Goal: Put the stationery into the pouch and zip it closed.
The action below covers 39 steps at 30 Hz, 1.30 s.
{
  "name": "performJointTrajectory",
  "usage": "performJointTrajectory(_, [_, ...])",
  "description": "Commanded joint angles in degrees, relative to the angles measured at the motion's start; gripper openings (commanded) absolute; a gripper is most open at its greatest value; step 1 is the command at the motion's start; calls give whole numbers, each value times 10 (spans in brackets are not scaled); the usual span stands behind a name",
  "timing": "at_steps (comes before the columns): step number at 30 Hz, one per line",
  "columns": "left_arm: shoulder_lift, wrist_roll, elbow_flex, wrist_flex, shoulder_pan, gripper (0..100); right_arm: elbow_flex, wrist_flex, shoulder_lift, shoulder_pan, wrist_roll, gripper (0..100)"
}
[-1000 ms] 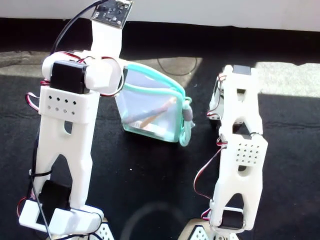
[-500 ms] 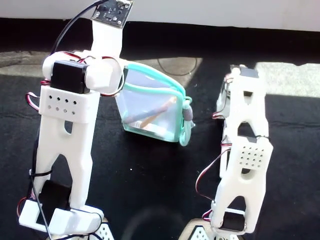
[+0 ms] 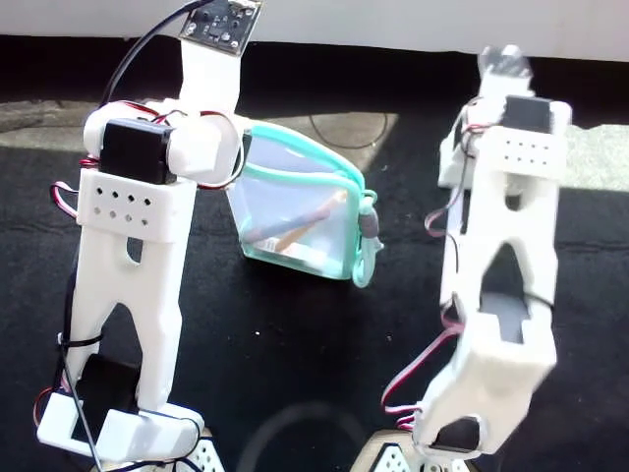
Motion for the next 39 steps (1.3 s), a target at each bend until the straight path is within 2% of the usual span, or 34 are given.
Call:
performJointTrajectory(1, [24, 1, 7, 4, -6, 9, -4, -10, -178, -16, 6, 6])
performJointTrajectory(7, [24, 1, 7, 4, -7, 9, 0, -128, -396, -124, 4, 6])
performJointTrajectory(10, [24, 1, 7, 4, -5, 9, 1, -217, -442, -169, -57, 6])
performJointTrajectory(15, [24, 1, 7, 2, -5, 9, 3, -336, -450, -191, -144, 6])
performJointTrajectory(24, [24, 3, 7, 0, -5, 9, 2, -364, -357, -346, -147, 6])
performJointTrajectory(39, [23, 3, 3, 0, -8, 9, 3, -334, -243, -307, -146, 6])
